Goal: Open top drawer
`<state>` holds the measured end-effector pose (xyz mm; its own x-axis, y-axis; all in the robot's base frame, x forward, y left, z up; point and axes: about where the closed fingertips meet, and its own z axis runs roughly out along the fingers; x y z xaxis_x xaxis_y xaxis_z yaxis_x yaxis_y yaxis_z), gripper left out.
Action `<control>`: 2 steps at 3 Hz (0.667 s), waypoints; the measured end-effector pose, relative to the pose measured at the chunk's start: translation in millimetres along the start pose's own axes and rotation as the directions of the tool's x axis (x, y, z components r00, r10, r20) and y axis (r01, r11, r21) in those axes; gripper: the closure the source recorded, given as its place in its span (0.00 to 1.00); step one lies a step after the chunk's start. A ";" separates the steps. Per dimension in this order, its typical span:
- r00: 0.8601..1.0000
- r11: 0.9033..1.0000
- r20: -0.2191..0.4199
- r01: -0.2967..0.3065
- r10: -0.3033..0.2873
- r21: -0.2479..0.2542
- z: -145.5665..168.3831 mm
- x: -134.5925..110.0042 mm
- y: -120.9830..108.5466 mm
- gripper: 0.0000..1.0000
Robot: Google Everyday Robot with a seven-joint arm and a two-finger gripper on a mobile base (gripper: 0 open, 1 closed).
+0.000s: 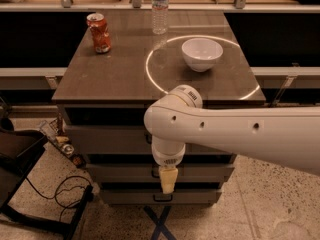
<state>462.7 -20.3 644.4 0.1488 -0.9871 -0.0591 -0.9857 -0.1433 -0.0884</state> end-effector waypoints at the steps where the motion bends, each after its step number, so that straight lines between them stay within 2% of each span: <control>1: 1.000 1.000 0.023 -0.012 0.012 -0.001 6.7 2.7 -1.7 0.41; 2: 0.999 1.000 0.030 -0.013 0.013 -0.002 7.5 2.9 -2.8 0.64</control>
Offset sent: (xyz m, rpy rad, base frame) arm 0.0086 -0.0010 -0.0138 0.0531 0.0153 -0.0098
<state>466.5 -22.3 637.0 0.1388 -0.9862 -0.0903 -0.9877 -0.1311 -0.0855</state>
